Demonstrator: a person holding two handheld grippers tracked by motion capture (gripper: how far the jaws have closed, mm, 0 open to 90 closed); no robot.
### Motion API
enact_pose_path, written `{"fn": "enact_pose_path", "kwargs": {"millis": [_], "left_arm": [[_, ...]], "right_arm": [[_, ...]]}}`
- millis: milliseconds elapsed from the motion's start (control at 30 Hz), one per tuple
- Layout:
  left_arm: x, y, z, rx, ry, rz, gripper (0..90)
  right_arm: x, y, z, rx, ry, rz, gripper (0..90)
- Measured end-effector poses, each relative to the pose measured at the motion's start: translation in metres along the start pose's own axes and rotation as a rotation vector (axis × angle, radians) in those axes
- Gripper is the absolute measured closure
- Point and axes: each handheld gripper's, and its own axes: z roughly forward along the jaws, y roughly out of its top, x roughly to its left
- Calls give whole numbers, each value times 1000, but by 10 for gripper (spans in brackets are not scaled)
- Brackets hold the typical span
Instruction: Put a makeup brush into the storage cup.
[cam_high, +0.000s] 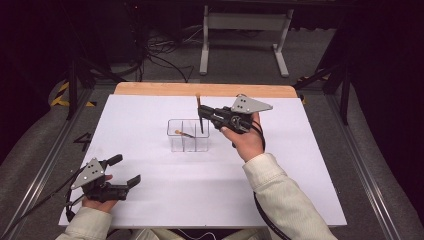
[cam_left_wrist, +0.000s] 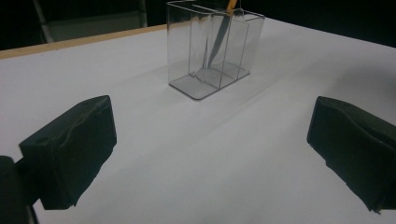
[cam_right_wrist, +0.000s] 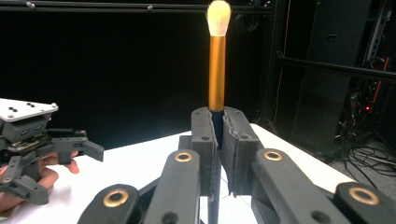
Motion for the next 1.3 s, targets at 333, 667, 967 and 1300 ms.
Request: {"fn": "enact_pose_path", "kwargs": {"millis": [333, 667, 967, 1300], "left_arm": [[0, 0, 0, -1, -1, -1, 19], [0, 0, 0, -5, -1, 0, 19], [0, 0, 0, -9, -2, -3, 19], [0, 0, 0, -6, -5, 6, 19]], "right_arm": [[0, 1, 12, -15, -13, -8, 838], [0, -6, 30, -18, -38, 0, 838], [1, -13, 41, -23, -45, 2, 837], [-6, -31, 45, -17, -68, 30, 837]]}}
